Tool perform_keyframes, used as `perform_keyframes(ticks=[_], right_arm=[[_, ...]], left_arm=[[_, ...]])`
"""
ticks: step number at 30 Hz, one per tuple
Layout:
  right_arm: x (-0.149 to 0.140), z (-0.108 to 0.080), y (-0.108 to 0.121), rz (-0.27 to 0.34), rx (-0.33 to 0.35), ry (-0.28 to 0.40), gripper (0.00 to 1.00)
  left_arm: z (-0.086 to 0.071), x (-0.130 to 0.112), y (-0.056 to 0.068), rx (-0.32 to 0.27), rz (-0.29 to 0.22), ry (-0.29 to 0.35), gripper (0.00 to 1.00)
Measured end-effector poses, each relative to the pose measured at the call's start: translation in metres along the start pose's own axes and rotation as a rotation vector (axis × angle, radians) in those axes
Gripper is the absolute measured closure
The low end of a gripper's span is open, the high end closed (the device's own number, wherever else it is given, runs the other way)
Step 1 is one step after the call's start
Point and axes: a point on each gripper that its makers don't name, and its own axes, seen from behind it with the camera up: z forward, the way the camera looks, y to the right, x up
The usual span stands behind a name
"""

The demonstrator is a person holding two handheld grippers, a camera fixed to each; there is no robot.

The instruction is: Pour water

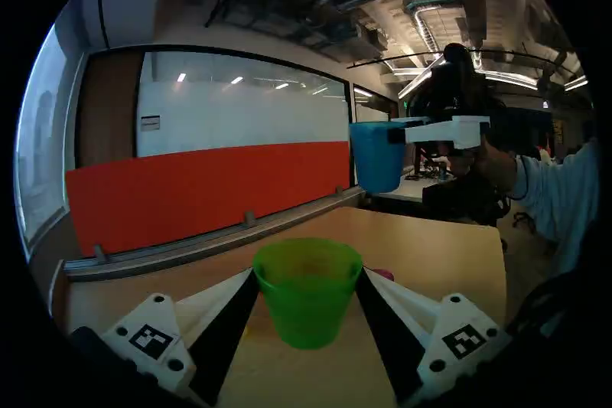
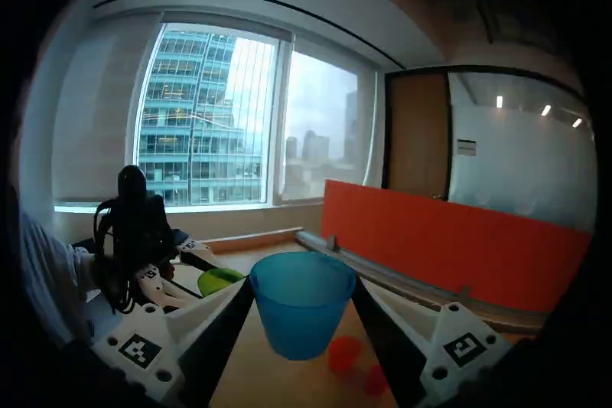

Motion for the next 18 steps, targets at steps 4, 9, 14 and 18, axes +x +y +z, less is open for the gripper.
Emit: perform_keyframes(ticks=[4,9,14,18], right_arm=[[-0.013,0.003,-0.001,0.009,0.007,-0.014,0.07],[-0.033,0.006,-0.004,0.019,0.021,-0.049,0.07],[-0.056,0.009,-0.005,0.017,0.029,-0.089,0.07],[-0.073,0.01,-0.006,0.025,0.04,-0.124,0.07]], left_arm=[[0.0,-0.008,0.0,-0.004,0.002,-0.022,0.14],[0.0,-0.02,-0.001,-0.009,0.012,-0.061,0.14],[0.003,-0.034,-0.001,-0.02,0.02,-0.106,0.14],[0.005,-0.046,-0.003,-0.029,0.016,-0.141,0.14]])
